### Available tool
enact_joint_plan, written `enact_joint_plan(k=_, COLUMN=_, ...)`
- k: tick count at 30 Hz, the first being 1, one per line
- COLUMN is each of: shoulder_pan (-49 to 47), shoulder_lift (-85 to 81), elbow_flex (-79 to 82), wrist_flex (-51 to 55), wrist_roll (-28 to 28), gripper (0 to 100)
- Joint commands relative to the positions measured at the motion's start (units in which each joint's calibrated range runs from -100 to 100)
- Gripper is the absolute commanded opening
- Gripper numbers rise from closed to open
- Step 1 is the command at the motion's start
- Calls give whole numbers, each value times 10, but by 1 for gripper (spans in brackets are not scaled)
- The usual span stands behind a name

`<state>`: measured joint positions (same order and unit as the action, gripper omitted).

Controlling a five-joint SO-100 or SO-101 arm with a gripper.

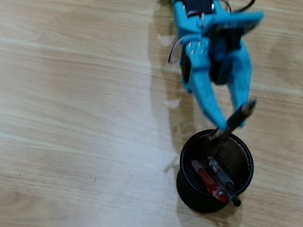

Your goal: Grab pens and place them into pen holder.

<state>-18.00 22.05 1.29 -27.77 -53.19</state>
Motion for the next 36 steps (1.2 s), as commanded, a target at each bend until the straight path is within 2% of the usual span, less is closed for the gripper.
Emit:
enact_joint_plan(k=1, shoulder_pan=11, shoulder_lift=26, elbow_flex=-60, wrist_flex=-11, wrist_roll=-3, gripper=2)
enact_joint_plan(k=15, shoulder_pan=19, shoulder_lift=50, elbow_flex=-66, wrist_flex=-11, wrist_roll=-18, gripper=3)
enact_joint_plan(k=21, shoulder_pan=12, shoulder_lift=48, elbow_flex=-65, wrist_flex=-11, wrist_roll=-17, gripper=13)
enact_joint_plan(k=29, shoulder_pan=12, shoulder_lift=36, elbow_flex=-64, wrist_flex=-11, wrist_roll=-15, gripper=13)
enact_joint_plan(k=32, shoulder_pan=13, shoulder_lift=4, elbow_flex=-49, wrist_flex=-1, wrist_roll=-13, gripper=5)
enact_joint_plan(k=33, shoulder_pan=15, shoulder_lift=-8, elbow_flex=-35, wrist_flex=5, wrist_roll=-7, gripper=2)
enact_joint_plan(k=36, shoulder_pan=19, shoulder_lift=-59, elbow_flex=22, wrist_flex=10, wrist_roll=34, gripper=2)
